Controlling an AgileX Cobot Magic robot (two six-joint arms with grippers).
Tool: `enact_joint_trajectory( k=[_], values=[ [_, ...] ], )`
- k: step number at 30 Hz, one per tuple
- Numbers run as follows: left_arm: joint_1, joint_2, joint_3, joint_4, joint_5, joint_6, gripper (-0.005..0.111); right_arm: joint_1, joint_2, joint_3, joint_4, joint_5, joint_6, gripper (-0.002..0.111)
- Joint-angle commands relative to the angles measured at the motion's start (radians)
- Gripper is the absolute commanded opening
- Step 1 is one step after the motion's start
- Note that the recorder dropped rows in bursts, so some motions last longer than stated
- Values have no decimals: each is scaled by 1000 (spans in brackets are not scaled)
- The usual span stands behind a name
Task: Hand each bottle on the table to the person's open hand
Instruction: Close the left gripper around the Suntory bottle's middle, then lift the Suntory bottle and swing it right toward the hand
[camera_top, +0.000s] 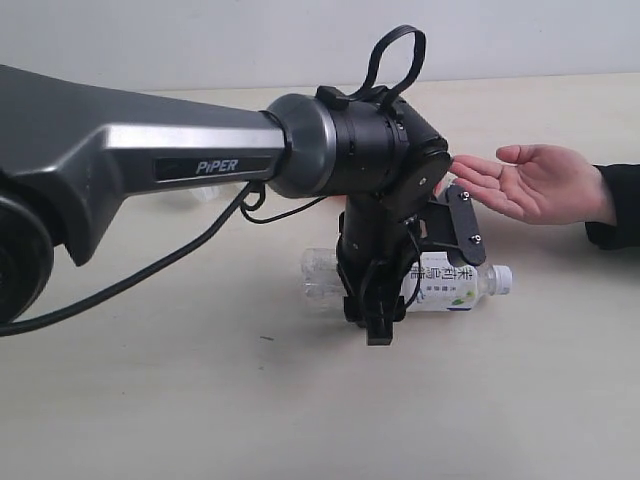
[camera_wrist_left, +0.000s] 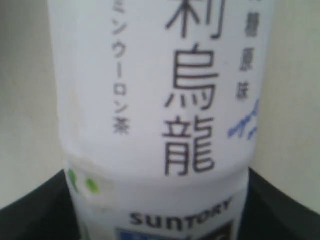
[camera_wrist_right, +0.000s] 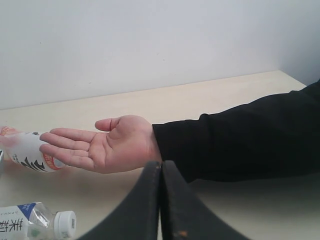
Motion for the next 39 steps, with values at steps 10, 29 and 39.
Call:
enact_joint_trajectory(
  k=[10, 29, 39],
  values=[
    [1, -13, -5, 6, 62, -44, 0, -5, -6, 4, -4, -8, 0, 0],
    [-12, -213, -7, -200, 13, -600, 0, -5, -6, 4, -4, -8, 0, 0],
    [-8, -211, -7, -649, -329, -600, 0, -5, -6, 4, -4, -8, 0, 0]
  ],
)
